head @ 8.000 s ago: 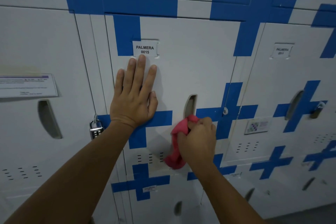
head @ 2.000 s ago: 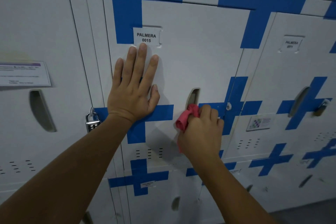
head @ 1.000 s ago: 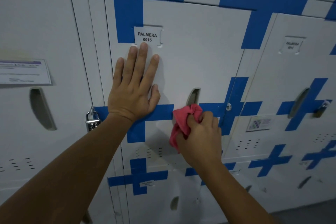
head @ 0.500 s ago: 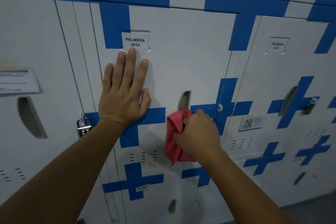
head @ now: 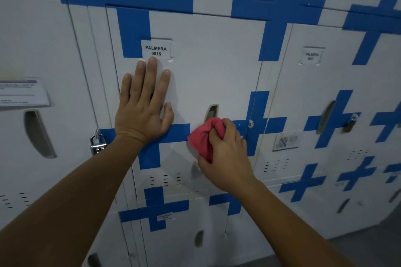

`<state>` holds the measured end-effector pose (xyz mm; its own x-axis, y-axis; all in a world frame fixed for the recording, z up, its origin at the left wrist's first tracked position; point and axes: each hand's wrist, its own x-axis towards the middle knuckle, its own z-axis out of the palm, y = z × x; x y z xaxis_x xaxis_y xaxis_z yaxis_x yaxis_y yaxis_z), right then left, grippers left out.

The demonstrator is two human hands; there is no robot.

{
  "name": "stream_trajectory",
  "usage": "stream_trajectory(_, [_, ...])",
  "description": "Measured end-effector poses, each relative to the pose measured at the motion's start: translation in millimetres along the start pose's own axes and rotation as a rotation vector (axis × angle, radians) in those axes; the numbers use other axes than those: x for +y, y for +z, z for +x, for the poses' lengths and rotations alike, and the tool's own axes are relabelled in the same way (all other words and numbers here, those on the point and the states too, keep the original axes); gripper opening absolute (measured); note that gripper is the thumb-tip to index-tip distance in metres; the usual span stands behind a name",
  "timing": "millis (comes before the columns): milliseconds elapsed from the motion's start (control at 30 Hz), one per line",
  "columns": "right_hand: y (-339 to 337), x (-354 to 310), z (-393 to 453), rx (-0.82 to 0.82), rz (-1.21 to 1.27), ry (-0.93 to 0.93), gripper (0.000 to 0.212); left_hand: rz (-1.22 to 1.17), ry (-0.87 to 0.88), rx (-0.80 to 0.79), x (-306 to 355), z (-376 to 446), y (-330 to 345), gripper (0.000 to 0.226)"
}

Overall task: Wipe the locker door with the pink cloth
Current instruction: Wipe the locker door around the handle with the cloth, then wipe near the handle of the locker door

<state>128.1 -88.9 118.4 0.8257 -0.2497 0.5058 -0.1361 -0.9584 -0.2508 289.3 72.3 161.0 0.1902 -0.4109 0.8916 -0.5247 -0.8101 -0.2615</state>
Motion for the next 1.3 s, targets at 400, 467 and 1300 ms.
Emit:
stream_trajectory(400, [-85, 5, -33, -0.052, -0.072, -0.084, 0.034, -0.92, -0.225, -0.668, 92, -26, -89, 0.076])
stream_trajectory(467, [-95, 5, -43, -0.078, -0.074, -0.076, 0.033, -0.952, -0.268, -0.671, 104, -28, -98, 0.045])
stream_trajectory(1300, [-132, 182, -288, -0.688, 0.308, 0.462, 0.037, -0.977, 0.218, -1.394, 304, -121, -176, 0.02])
